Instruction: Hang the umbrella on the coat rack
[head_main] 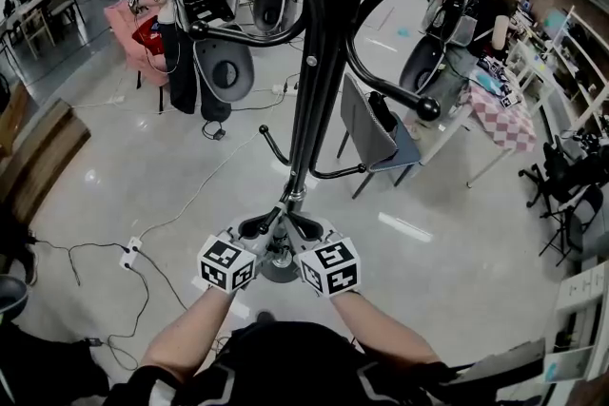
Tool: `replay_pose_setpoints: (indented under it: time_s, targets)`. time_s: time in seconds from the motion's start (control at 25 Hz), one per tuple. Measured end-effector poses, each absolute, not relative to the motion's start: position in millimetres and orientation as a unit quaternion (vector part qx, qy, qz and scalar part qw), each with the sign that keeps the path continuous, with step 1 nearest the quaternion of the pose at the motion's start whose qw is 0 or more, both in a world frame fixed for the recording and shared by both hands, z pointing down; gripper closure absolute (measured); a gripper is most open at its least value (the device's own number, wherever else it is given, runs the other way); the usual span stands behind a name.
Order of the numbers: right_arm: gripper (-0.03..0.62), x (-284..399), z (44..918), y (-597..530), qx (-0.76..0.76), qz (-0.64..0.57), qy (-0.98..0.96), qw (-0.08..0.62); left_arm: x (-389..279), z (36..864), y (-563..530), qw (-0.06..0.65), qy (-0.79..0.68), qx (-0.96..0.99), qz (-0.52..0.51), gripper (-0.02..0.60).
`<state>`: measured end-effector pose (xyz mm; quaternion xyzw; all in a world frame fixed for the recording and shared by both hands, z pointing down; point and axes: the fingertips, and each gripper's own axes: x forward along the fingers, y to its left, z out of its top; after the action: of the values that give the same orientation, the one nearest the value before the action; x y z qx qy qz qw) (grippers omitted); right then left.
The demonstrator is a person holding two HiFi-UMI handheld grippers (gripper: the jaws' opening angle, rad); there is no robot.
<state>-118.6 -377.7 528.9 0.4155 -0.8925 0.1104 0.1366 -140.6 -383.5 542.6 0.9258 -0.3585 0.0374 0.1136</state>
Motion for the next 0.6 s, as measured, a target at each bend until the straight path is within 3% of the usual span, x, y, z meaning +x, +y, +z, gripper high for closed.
replay_pose_setpoints:
  time_s: [0.6]
  targets:
    - [0.579,-118.3,554.1,-364.9,0.39,0.128,-0.897,0.165,-137.7,547.4,-383.4,0.099,-0.372,0.922,0.039,0.571]
